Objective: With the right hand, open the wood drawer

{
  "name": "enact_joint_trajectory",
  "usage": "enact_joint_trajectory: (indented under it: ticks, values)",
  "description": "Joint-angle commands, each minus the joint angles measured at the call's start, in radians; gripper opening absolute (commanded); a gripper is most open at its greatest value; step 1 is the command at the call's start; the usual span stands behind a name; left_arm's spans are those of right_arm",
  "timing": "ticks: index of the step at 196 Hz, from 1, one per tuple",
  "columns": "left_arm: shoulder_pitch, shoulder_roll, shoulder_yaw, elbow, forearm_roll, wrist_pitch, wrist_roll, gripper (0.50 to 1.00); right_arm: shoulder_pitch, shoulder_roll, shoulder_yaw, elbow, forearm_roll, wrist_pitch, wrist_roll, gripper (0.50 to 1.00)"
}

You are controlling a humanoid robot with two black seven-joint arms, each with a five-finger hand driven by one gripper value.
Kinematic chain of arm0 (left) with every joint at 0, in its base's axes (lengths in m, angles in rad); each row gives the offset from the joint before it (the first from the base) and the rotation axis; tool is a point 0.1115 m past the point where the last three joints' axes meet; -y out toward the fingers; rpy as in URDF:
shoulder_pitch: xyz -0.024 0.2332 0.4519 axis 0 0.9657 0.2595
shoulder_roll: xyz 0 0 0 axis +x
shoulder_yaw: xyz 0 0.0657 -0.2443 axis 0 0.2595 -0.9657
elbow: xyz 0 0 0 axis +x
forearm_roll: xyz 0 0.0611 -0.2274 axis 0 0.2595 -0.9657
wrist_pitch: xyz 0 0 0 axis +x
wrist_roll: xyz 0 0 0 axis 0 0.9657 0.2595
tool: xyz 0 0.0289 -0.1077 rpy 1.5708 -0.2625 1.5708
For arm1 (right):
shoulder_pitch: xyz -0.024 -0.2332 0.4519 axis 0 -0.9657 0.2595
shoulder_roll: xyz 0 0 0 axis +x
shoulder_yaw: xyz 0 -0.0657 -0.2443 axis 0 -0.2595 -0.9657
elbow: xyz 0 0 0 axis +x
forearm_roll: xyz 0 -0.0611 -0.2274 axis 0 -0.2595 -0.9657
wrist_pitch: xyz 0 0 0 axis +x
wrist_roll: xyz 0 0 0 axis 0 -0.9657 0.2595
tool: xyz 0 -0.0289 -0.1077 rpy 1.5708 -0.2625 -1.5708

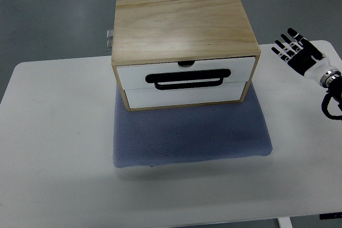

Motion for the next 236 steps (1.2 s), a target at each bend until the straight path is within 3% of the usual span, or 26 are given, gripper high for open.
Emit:
enact_joint_trajectory:
  ticks: [1, 123, 236]
  values:
    - [0.001, 0.000, 0.000, 0.002, 0.000, 0.007, 0.000, 1.000, -0.002, 0.000, -0.002, 0.000, -0.001, 0.000, 0.002, 0.956]
    - [-0.002, 0.000, 0.000, 0.008, 0.000, 0.007, 0.000, 1.000, 0.009, -0.020, -0.006, -0.011, -0.022, -0.045, 0.008, 0.956]
    - [-0.002, 0.000, 0.000, 0.008, -0.002, 0.007, 0.000, 1.000, 0.072, -0.116, -0.006, -0.005, -0.022, -0.098, 0.031, 0.954]
